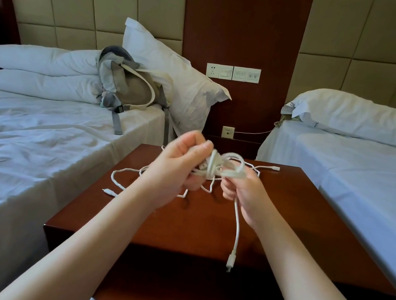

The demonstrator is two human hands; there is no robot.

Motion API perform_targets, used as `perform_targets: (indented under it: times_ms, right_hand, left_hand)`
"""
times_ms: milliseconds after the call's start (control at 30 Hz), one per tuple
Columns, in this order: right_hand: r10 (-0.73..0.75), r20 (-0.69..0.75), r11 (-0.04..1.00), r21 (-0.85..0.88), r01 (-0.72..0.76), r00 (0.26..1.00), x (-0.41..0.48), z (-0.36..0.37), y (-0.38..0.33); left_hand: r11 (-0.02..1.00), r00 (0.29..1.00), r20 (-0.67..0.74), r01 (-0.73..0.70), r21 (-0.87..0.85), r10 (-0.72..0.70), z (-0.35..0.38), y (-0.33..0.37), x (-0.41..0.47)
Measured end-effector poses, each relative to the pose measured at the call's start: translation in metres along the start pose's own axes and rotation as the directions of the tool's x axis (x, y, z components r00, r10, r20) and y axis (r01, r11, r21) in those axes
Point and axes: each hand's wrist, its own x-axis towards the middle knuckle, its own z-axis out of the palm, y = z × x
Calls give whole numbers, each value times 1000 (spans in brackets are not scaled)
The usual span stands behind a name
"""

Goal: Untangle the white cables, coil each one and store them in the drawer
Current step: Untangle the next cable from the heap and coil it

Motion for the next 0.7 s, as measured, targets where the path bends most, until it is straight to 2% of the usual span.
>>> perform_targets:
  times_ms: [100, 167, 267, 367, 500, 600, 700]
  right_hand:
    - [-11, -2, 1000, 5, 11, 1000, -2, -9, -7]
    - [-28, -33, 998, -58, 26, 999, -3, -15, -11]
    - [-86, -94, 988, -139, 72, 992, -3, -18, -16]
    - [-126, -149, 974, -204, 94, 981, -3, -13, -20]
    - [-170, -174, 949, -294, 114, 970, -1, -7, -25]
    - [-162, -165, 941, -324, 101, 973, -1, -1, -26]
    - [-141, -86, 930, -353, 102, 986, -4, 7, -29]
  left_hand:
    - [993, 984, 159, 61, 102, -77, 7, -11, -3]
    - [967, 976, 172, 87, 240, -131, 7, -16, -4]
    - [873, 972, 129, 114, 473, -197, 6, -15, -3]
    - [761, 982, 18, 135, 635, -189, 4, -17, -1]
    - [678, 984, -174, 161, 718, -49, -3, -23, 3]
    - [713, 940, -338, 206, 670, 46, -2, -26, 4]
    - [822, 853, -521, 276, 498, 29, -12, -32, 7]
